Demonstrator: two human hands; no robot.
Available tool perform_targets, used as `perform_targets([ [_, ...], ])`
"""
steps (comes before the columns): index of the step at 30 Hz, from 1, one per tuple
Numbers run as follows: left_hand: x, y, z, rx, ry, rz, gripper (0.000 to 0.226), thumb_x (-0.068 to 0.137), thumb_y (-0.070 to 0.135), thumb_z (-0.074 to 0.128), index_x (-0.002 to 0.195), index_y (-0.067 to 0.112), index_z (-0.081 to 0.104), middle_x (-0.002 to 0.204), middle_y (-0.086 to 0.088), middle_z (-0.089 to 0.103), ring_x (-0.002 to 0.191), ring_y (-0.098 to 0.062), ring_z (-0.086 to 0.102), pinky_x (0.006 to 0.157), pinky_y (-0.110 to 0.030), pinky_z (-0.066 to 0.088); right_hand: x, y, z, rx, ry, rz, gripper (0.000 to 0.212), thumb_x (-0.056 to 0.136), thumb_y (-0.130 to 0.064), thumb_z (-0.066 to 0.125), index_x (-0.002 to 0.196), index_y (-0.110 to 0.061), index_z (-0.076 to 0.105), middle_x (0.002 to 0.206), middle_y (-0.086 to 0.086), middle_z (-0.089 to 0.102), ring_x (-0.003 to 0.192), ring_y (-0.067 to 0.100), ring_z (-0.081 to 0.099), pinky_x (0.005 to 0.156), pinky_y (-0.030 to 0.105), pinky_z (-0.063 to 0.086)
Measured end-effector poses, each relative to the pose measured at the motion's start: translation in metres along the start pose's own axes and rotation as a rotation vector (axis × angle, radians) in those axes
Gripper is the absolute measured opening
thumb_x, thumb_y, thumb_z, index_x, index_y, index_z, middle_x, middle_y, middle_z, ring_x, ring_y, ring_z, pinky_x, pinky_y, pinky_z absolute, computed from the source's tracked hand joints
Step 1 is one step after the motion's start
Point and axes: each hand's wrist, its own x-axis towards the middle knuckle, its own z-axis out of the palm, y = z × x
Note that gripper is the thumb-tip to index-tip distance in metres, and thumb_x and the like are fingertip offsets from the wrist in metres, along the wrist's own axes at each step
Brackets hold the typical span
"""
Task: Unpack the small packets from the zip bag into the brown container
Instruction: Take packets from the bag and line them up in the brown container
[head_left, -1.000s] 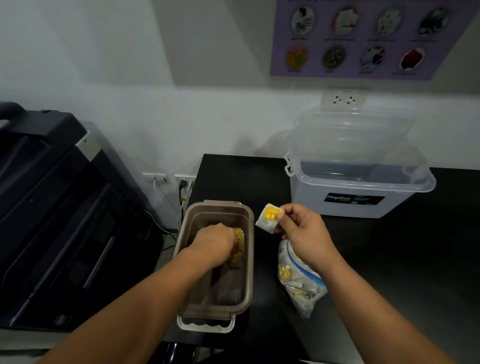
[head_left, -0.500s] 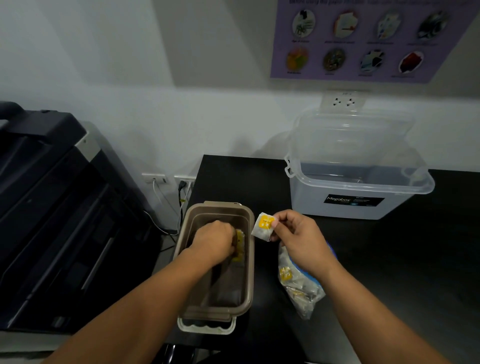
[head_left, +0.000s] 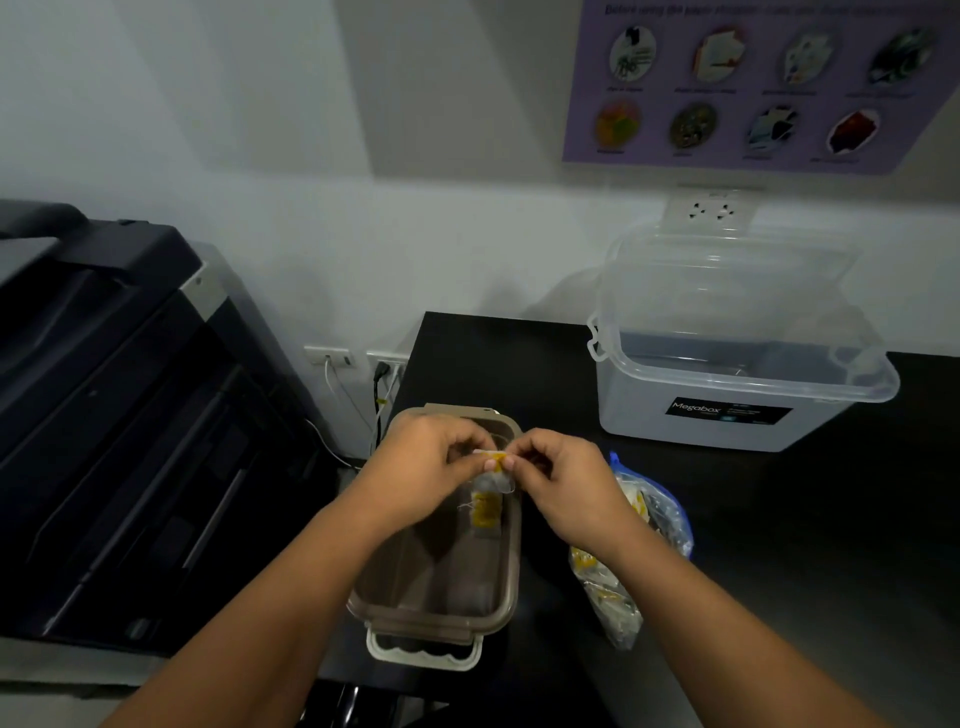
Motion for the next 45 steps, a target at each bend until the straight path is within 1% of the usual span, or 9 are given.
perform_targets([
  [5, -0.01, -0.014, 0.006, 0.157, -0.168, -0.192, 0.006, 0.089, 0.027, 0.075, 0.089, 0.032, 0.072, 0.087, 0.015, 0.067, 0.083, 0.004, 0.062, 0.078, -0.017, 0.051, 0.005, 0.014, 0.002, -0.129, 0.154, 0.103, 0.015, 0.096, -0.024, 0.069, 0.108, -0.031, 0.064, 0.102, -0.01, 0.061, 0.077, 0.003, 0.056, 0.069, 0.015, 0.044],
  [9, -0.008, -0.021, 0.03, 0.286, -0.3, -0.234, 0.008, 0.087, 0.023, 0.076, 0.083, 0.029, 0.074, 0.09, 0.012, 0.069, 0.085, -0.001, 0.064, 0.087, -0.025, 0.055, 0.005, 0.027, 0.006, -0.014, 0.065, 0.261, 0.04, 0.093, -0.032, 0.072, 0.128, -0.03, 0.054, 0.114, -0.008, 0.058, 0.097, 0.01, 0.061, 0.087, 0.032, 0.056],
  [13, 0.001, -0.031, 0.058, 0.376, -0.391, -0.291, 0.006, 0.087, 0.024, 0.075, 0.083, 0.029, 0.073, 0.094, 0.006, 0.072, 0.09, -0.011, 0.067, 0.091, -0.032, 0.055, 0.002, 0.033, 0.016, 0.103, -0.034, 0.313, 0.04, 0.094, -0.029, 0.071, 0.128, -0.03, 0.051, 0.105, -0.007, 0.065, 0.095, 0.014, 0.068, 0.087, 0.043, 0.061],
  [20, 0.011, -0.038, 0.081, 0.625, -0.316, -0.265, 0.013, 0.094, 0.022, 0.063, 0.105, 0.022, 0.07, 0.099, -0.003, 0.07, 0.093, -0.023, 0.067, 0.081, -0.04, 0.059, 0.001, 0.031, 0.02, 0.241, -0.047, 0.311, 0.033, 0.097, -0.014, 0.066, 0.122, -0.029, 0.051, 0.099, 0.006, 0.071, 0.085, 0.02, 0.074, 0.073, 0.034, 0.063],
  [29, 0.011, -0.038, 0.085, 0.629, -0.312, -0.292, 0.015, 0.093, 0.024, 0.067, 0.108, 0.021, 0.069, 0.101, -0.004, 0.071, 0.093, -0.022, 0.068, 0.082, -0.04, 0.06, -0.003, 0.026, 0.018, 0.301, -0.043, 0.327, 0.035, 0.098, -0.011, 0.065, 0.126, -0.026, 0.051, 0.095, 0.005, 0.072, 0.071, 0.013, 0.071, 0.064, 0.022, 0.057],
  [35, 0.015, -0.023, 0.06, 0.485, -0.252, -0.314, 0.013, 0.089, 0.039, 0.071, 0.097, 0.029, 0.067, 0.091, 0.005, 0.07, 0.082, -0.012, 0.067, 0.082, -0.036, 0.059, -0.011, 0.027, 0.009, 0.312, 0.025, 0.311, 0.033, 0.1, -0.014, 0.063, 0.129, -0.024, 0.051, 0.098, 0.0, 0.071, 0.072, 0.012, 0.069, 0.062, 0.025, 0.056],
  [40, 0.018, 0.022, 0.036, 0.349, -0.081, -0.178, 0.017, 0.094, 0.049, 0.062, 0.086, 0.034, 0.063, 0.071, 0.01, 0.065, 0.067, -0.002, 0.062, 0.073, -0.03, 0.057, -0.021, 0.037, -0.03, 0.214, 0.168, 0.235, 0.023, 0.1, -0.011, 0.061, 0.114, -0.029, 0.06, 0.104, -0.003, 0.07, 0.086, 0.012, 0.071, 0.079, 0.028, 0.059],
  [42, 0.021, 0.043, 0.035, 0.298, -0.008, -0.098, 0.018, 0.095, 0.049, 0.062, 0.089, 0.033, 0.065, 0.074, 0.01, 0.064, 0.07, -0.002, 0.062, 0.072, -0.03, 0.057, -0.025, 0.044, -0.048, 0.154, 0.242, 0.222, 0.021, 0.099, -0.012, 0.062, 0.109, -0.031, 0.062, 0.101, -0.005, 0.07, 0.091, 0.007, 0.069, 0.083, 0.026, 0.057],
  [45, 0.03, 0.07, 0.048, 0.202, 0.04, -0.003, 0.015, 0.094, 0.043, 0.066, 0.095, 0.028, 0.069, 0.082, 0.01, 0.065, 0.077, -0.005, 0.062, 0.073, -0.029, 0.054, -0.032, 0.059, -0.069, 0.017, 0.302, 0.261, 0.017, 0.098, -0.016, 0.064, 0.106, -0.031, 0.063, 0.097, -0.009, 0.067, 0.089, 0.005, 0.066, 0.076, 0.021, 0.052],
])
